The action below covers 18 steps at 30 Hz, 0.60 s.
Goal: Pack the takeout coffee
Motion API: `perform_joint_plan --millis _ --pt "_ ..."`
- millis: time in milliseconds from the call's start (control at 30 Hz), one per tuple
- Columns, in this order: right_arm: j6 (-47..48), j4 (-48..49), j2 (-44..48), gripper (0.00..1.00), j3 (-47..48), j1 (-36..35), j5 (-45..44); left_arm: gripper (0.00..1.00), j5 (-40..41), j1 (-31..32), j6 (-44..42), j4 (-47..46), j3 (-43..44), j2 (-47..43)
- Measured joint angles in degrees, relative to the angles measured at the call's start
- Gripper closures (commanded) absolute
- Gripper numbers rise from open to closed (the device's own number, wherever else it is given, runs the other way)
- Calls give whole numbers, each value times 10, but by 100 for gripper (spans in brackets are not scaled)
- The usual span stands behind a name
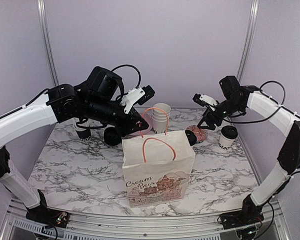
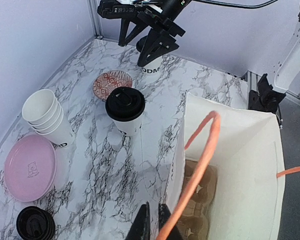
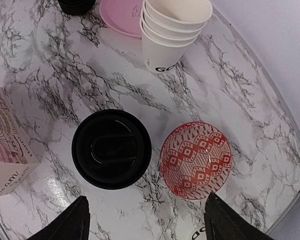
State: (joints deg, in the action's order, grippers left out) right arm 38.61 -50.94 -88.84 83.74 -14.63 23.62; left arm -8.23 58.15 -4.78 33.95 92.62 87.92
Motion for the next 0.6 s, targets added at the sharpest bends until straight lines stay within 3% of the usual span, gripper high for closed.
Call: perform_joint_plan --millis 100,200,367,600 --pt "4 -17 -48 15 35 -14 -22 41 12 -9 -4 5 4 15" --pt "5 -25 -86 13 62 -40 -43 25 24 -13 -9 12 4 18" --pt "6 -40 -125 12 85 -70 -60 16 34 -15 -14 12 2 1" --pt "5 -51 -156 12 96 -76 -68 14 44 -15 -17 13 -9 -54"
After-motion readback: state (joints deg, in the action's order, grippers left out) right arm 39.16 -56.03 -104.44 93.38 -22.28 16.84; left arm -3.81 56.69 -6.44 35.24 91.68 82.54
